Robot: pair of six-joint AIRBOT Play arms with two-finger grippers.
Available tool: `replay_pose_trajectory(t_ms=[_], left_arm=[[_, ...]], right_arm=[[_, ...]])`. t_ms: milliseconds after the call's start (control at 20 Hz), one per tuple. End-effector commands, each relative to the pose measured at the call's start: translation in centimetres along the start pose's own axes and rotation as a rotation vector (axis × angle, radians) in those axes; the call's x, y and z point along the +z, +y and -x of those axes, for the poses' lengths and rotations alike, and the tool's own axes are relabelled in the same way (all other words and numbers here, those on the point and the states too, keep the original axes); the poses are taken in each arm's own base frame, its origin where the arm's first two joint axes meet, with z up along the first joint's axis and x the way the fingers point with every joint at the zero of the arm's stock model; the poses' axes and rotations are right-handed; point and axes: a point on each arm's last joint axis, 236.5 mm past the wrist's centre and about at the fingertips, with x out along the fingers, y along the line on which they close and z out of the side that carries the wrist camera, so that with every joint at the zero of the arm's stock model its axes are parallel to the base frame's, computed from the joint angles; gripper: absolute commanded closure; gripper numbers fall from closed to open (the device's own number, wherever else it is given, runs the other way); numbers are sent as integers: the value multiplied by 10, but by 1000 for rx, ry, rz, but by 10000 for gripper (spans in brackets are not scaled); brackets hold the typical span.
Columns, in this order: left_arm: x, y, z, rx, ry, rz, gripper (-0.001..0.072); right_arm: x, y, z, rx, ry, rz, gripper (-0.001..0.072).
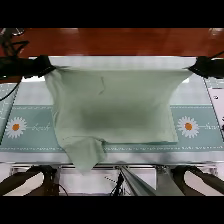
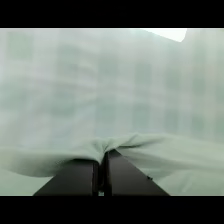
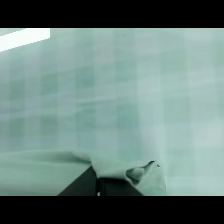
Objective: Fold the shirts.
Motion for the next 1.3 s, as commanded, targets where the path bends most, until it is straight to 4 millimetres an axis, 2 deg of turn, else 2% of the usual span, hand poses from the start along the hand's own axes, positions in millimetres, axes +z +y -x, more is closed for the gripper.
replay_pose_trajectory(t_ms=[0, 150, 300, 450, 550, 600, 650, 750, 950, 1050, 1100, 1150, 1200, 1250], left_arm=[[17, 14, -59, -26, -75, 137, 680], [-9, 26, -91, -14, 22, 177, 680], [-38, 29, -106, -10, 125, 185, 679], [-46, 25, -93, -31, 192, 139, 679], [-45, 23, -70, -60, 244, 49, 680], [-48, 26, -57, -71, 283, 36, 679], [-59, 31, -45, -81, 347, 42, 680], [-96, 43, -29, -98, 517, 43, 680], [-169, 60, -42, -66, 653, 106, 679], [-187, 64, -45, -56, 685, 122, 678], [-190, 65, -45, -56, 698, 125, 666], [-190, 65, -43, -57, 705, 127, 470], [-191, 68, -36, -55, 729, 123, 45], [-189, 75, -27, -34, 759, 121, 5]], right_arm=[[13, -23, -84, 47, 57, -107, 690], [20, -27, -124, 93, 89, -148, 690], [12, -33, -138, 94, 121, -165, 689], [-8, -27, -130, 123, 212, -143, 689], [-26, -28, -110, 142, 303, -94, 690], [-37, -34, -98, 126, 358, -71, 689], [-51, -47, -86, 85, 422, -44, 690], [-78, -67, -74, 22, 537, -25, 690], [-127, -71, -98, 23, 601, -82, 690], [-139, -65, -107, 45, 602, -118, 689], [-141, -63, -107, 51, 604, -131, 663], [-141, -61, -106, 47, 609, -156, 394], [-142, -59, -101, 49, 620, -162, 77], [-139, -61, -91, 40, 626, -157, 89]])
